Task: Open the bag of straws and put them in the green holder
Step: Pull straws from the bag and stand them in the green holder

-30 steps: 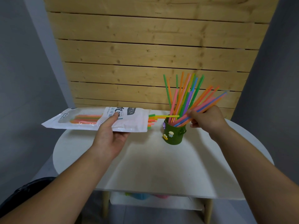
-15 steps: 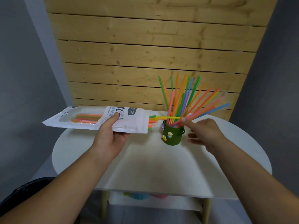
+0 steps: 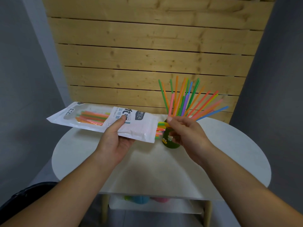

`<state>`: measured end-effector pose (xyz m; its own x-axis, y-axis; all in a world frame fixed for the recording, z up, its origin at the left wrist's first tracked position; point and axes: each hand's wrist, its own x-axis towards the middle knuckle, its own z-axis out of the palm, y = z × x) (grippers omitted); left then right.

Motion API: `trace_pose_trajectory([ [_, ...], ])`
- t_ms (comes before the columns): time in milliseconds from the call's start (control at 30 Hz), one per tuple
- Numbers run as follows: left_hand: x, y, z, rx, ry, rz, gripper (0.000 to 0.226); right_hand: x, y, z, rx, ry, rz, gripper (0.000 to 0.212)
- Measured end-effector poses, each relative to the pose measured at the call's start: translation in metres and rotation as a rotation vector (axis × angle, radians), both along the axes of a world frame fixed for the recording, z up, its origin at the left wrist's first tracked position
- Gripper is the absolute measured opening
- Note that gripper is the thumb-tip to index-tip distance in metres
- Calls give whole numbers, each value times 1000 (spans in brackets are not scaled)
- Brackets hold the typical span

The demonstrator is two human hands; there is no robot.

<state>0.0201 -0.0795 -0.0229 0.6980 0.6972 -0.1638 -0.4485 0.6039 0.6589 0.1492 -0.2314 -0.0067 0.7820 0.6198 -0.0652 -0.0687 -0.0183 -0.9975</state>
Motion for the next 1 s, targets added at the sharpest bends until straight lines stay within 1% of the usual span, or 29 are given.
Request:
trace_pose_trajectory([
  [67,0,-1,-1,14,7,-10,15,-1,1,0,-12,-40,14,27],
  [200,1,-1,-1,28,14,-19,16,-1,1,-1,13,-46,49,18],
  [367,2,-1,-1,33,19,-17,15,4,-2,0,-7,-67,62,6],
  [567,1,0,-1,31,22,-14,19,9,-7,4,22,-75,43,5],
  [700,1,-2,-2,15,28,-20,21,6,-7,5,16,-79,84,15],
  [800,1,-3,-1,8,28,-23,21,6,-6,3,-33,-133,67,9],
  [867,1,-2,-1,5,32,-17,17,9,-9,6,-63,-143,52,6],
  [933,0,-1,-1,-6,33,-6,14,16,-13,8,-82,-125,44,12],
  [1000,-1,2,0,-26,31,10,14,21,-18,11,-60,-51,56,13],
])
